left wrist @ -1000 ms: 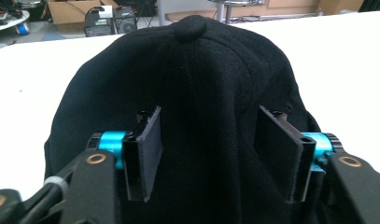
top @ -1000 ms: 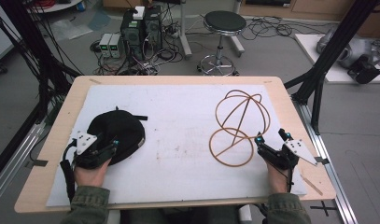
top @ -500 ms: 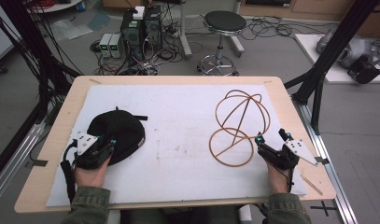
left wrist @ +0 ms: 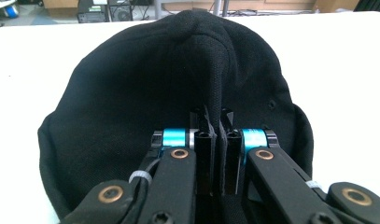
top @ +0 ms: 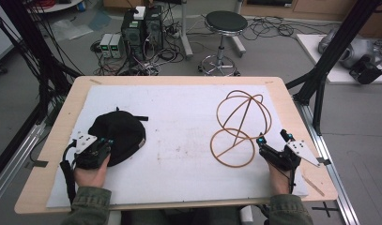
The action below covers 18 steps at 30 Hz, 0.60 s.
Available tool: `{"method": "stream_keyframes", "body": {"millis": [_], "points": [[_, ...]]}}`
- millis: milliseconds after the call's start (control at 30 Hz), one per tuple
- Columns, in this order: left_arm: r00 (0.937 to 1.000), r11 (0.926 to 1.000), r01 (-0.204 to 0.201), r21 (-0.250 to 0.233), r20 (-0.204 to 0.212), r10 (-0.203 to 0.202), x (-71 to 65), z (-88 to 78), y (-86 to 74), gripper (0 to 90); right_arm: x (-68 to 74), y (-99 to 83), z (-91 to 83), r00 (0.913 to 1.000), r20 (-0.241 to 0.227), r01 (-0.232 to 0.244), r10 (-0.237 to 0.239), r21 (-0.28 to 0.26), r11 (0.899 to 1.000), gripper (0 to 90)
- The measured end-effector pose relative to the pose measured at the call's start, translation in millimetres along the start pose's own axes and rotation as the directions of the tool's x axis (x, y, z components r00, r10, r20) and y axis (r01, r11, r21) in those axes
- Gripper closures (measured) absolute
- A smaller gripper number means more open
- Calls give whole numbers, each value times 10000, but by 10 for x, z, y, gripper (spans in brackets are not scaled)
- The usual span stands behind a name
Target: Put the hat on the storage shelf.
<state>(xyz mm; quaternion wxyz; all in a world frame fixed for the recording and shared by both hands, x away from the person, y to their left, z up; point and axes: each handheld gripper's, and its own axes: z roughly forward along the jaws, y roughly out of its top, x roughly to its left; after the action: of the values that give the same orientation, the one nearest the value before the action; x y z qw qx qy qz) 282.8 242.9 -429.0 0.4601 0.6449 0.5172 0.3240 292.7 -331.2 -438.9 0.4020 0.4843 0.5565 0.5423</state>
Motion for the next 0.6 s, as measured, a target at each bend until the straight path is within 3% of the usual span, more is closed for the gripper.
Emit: {"method": "stream_keyframes", "body": {"millis": [133,367,600], "points": [[9998,9999,-39,-133,-197,36,-9,-14,1,875,0,-1,1,10000,-17,-19,19,-34,10000,127],[9999,9997,6,-239,-146,-10,4,-30,2,874,3,0,-3,10000,-11,-37,37,-33,10000,127],[9999,9958,-102,-907,-111,92,-28,-96,32,874,3,-1,0,10000,-48,-10,9,-12,10000,127]]}}
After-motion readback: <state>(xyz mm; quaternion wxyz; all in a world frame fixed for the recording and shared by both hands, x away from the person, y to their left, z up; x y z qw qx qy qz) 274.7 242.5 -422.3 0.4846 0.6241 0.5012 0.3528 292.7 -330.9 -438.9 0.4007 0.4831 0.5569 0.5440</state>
